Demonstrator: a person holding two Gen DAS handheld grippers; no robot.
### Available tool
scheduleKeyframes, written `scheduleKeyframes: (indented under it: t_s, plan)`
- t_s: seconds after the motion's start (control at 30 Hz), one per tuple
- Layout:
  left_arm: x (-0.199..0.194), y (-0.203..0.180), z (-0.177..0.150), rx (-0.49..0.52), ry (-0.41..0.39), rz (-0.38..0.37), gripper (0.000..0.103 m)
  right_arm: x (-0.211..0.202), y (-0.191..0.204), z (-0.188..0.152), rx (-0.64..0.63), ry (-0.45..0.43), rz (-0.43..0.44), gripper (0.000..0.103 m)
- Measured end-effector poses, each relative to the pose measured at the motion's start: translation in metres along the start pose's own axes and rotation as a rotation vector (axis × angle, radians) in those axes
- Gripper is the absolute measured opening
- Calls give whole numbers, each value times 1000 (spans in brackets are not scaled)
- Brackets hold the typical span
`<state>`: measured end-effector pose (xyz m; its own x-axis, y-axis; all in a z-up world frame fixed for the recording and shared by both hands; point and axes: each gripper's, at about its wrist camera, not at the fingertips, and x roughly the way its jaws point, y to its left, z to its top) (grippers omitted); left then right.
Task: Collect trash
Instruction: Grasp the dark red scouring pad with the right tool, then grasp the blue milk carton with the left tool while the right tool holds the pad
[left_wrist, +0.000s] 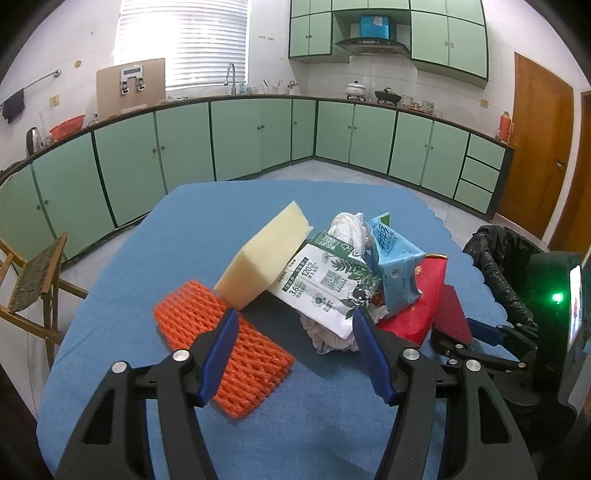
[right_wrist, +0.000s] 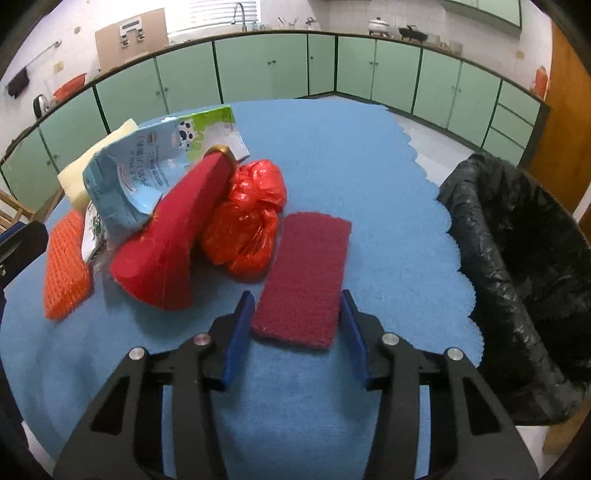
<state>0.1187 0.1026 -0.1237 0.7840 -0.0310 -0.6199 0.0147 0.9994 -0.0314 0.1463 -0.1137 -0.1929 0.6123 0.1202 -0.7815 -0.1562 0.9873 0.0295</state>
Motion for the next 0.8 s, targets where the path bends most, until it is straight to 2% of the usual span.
scheduleKeyframes:
  t_s: [0.47, 0.8]
  plan:
    - [-2, -17, 5, 19, -12, -44, 63, -22, -27, 16, 37, -86, -34, 44]
    - [0, -33, 19, 12, -23, -96, 63, -31, -56, 28, 63, -111, -72, 44]
